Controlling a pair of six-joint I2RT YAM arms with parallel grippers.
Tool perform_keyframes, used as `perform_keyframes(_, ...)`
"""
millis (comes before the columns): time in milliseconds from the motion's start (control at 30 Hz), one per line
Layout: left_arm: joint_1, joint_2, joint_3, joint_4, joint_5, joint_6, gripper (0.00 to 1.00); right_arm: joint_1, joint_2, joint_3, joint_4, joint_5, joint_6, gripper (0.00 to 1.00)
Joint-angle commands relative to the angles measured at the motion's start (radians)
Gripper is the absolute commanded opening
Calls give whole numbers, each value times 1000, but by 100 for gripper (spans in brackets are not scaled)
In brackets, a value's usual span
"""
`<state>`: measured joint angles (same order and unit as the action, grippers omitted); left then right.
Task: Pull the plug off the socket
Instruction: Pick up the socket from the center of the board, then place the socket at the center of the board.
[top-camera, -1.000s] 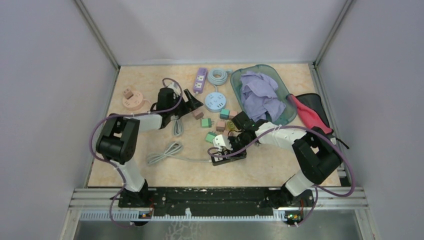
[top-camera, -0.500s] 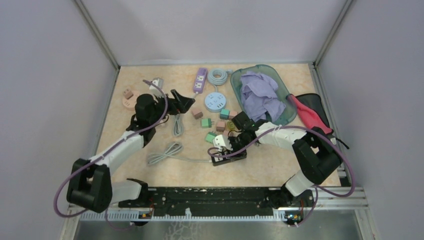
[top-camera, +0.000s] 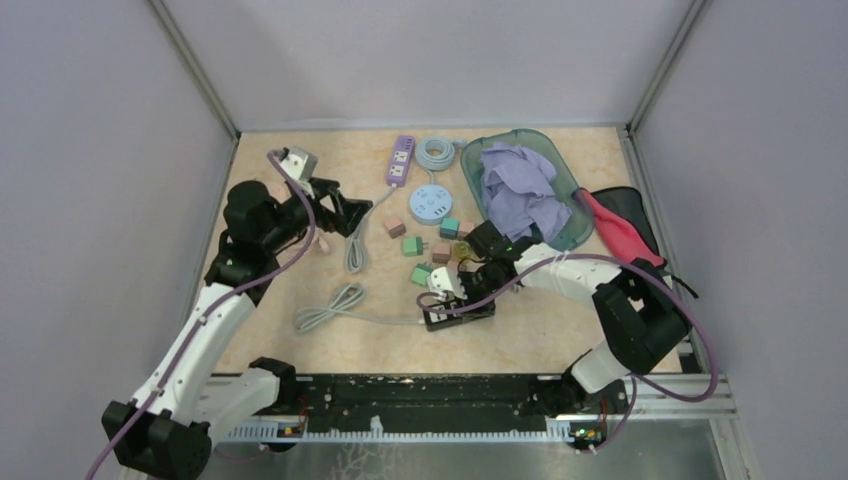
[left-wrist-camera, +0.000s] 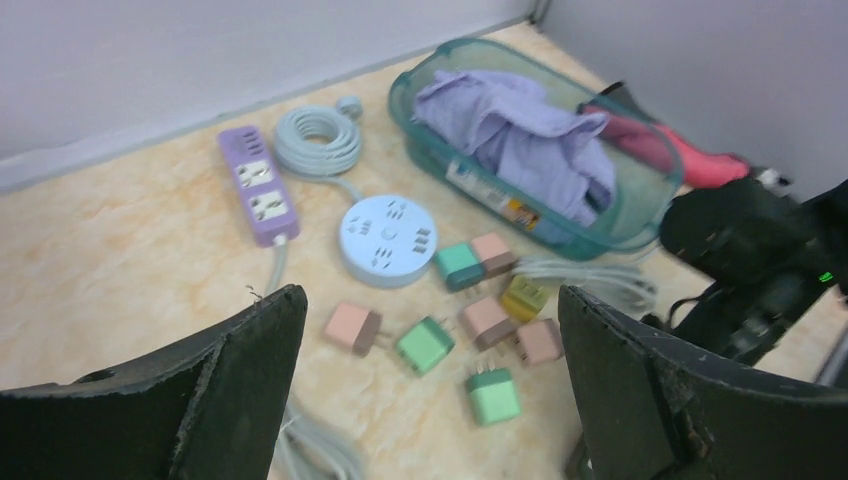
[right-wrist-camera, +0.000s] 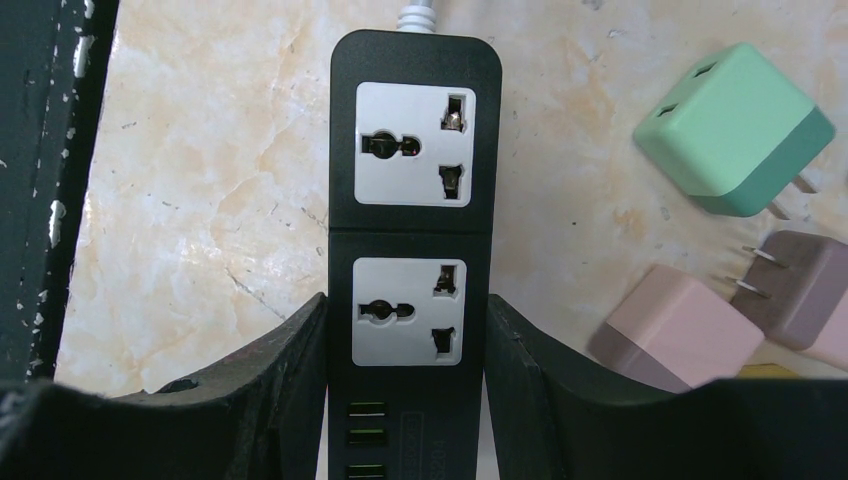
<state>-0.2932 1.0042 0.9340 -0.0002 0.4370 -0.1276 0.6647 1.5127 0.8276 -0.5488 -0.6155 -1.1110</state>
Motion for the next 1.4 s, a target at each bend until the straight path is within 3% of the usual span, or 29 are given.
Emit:
perform_keyframes(0, -3, -125, -142, -100, -195, 153, 100, -12, -57, 75, -16, -68, 26, 0)
perform_keyframes(233, -3, -268, -278, -142, -396, 193, 100, -19, -112, 128, -47, -135, 76, 0)
perform_keyframes(500, -1, -395, -317, -109, -550, 201, 100, -26, -47, 331, -18, -8, 127, 0)
perform_keyframes(733, -1, -485, -342, -82, -626, 195, 100, -24, 246, 752, -75, 101, 139, 0)
perform_keyframes(1033, 0, -534, -360, -64, -644, 200, 100, -13, 656, 1278, -24, 218, 338, 0)
perform_keyframes(1200, 0, -530, -360, -63, -629, 199, 100, -13, 834, 1453, 73, 298, 469, 0)
perform_keyframes(1367, 2, -525, -360, -61, -619, 201, 100, -5, 944, 1515, 221, 406, 578, 0)
